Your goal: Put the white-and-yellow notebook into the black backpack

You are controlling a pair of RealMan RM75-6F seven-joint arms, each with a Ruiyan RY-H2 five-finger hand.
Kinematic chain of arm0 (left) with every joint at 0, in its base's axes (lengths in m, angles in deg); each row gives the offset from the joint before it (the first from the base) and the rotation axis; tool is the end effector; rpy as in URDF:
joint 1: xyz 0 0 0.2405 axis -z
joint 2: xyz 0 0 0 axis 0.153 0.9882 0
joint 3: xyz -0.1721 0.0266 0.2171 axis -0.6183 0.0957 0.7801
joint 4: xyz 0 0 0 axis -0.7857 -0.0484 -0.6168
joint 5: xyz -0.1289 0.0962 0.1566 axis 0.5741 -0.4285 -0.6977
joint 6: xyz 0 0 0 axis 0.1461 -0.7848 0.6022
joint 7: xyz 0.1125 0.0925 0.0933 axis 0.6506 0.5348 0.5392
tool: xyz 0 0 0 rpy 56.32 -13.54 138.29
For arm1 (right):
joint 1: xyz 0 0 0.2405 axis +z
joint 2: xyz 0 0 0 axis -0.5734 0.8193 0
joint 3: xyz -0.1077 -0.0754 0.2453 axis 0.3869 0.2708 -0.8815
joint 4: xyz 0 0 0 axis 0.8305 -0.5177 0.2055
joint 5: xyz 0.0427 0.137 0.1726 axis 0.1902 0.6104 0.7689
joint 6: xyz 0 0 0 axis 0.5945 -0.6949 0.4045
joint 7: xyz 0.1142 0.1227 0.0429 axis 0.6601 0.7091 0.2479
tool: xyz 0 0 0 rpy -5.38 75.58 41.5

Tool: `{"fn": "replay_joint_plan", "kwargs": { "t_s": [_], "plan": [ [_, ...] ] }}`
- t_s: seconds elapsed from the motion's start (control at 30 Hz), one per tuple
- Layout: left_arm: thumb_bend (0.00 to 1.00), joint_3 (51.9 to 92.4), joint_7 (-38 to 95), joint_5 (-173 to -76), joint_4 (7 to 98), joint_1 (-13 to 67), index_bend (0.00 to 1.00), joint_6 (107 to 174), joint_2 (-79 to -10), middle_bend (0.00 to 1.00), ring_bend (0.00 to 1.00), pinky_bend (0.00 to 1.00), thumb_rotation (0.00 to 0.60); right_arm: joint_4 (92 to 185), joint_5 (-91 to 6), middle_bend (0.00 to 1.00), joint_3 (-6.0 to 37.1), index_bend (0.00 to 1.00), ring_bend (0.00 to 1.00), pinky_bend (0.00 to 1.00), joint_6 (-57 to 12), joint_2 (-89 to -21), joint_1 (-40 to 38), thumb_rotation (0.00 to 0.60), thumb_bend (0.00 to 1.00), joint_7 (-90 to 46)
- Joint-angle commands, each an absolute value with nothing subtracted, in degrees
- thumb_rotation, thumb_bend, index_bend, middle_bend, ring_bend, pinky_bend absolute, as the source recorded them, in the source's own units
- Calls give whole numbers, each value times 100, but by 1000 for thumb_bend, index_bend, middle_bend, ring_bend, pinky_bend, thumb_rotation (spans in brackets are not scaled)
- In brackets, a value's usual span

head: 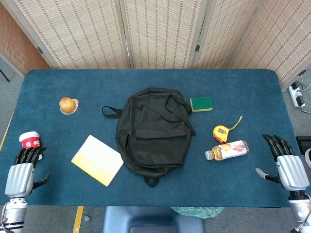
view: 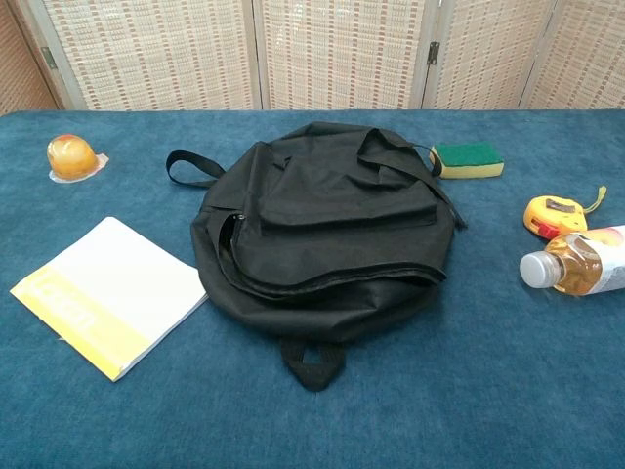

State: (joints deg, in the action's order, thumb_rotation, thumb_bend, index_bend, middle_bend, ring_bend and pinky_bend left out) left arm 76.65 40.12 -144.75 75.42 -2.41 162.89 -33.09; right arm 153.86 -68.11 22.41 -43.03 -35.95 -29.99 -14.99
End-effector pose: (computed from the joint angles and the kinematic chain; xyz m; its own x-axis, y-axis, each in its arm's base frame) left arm -0.3157 0.2220 0.1142 0.4089 -0.0159 0.9125 0.9121 0.0393 -0.4080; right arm -0.3376 -0.2164 0.1566 0.3027 -0.0062 0.9531 -0.9518 -0.0537 0.3019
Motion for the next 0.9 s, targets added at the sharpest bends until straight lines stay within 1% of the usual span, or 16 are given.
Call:
{"fn": "replay_joint_plan", "kwargs": {
  "t_s": [0.03, 0.3, 0.37, 0.53, 0.77, 0.9],
  "plan": [
    [270, 7644, 3957, -14512, 7469, -217, 233, 16281, -3359, 215, 157, 121, 600, 15396, -6811, 128, 2235, 73, 58, 96, -4315, -3610, -2995, 600, 97, -1514],
    [269, 7702, 3541, -14839, 7047, -123, 255, 16225, -3483, 226, 169, 129, 600, 15450, -6887, 128, 2246, 74, 60, 96, -4454, -3585, -3033, 600, 98, -1535],
    [270, 7772, 3299, -15037, 6820, -32, 257, 16120, -3533, 226, 169, 129, 600, 15455, -6917, 128, 2250, 73, 60, 96, -4507, -3578, -3049, 600, 98, -1527],
    [207, 7934, 2921, -15371, 6293, 244, 255, 15732, -3747, 226, 163, 129, 600, 15456, -6996, 129, 2289, 73, 60, 96, -4577, -3558, -3080, 600, 96, -1495],
    [180, 8103, 2741, -15591, 5649, 574, 230, 15231, -4194, 226, 160, 129, 600, 15459, -7048, 128, 2325, 73, 61, 96, -4653, -3556, -3122, 600, 96, -1481],
    [180, 8115, 2691, -15595, 5381, 670, 226, 15117, -4431, 226, 159, 129, 600, 15481, -7064, 129, 2336, 73, 61, 95, -4680, -3552, -3138, 600, 97, -1510]
  ]
}}
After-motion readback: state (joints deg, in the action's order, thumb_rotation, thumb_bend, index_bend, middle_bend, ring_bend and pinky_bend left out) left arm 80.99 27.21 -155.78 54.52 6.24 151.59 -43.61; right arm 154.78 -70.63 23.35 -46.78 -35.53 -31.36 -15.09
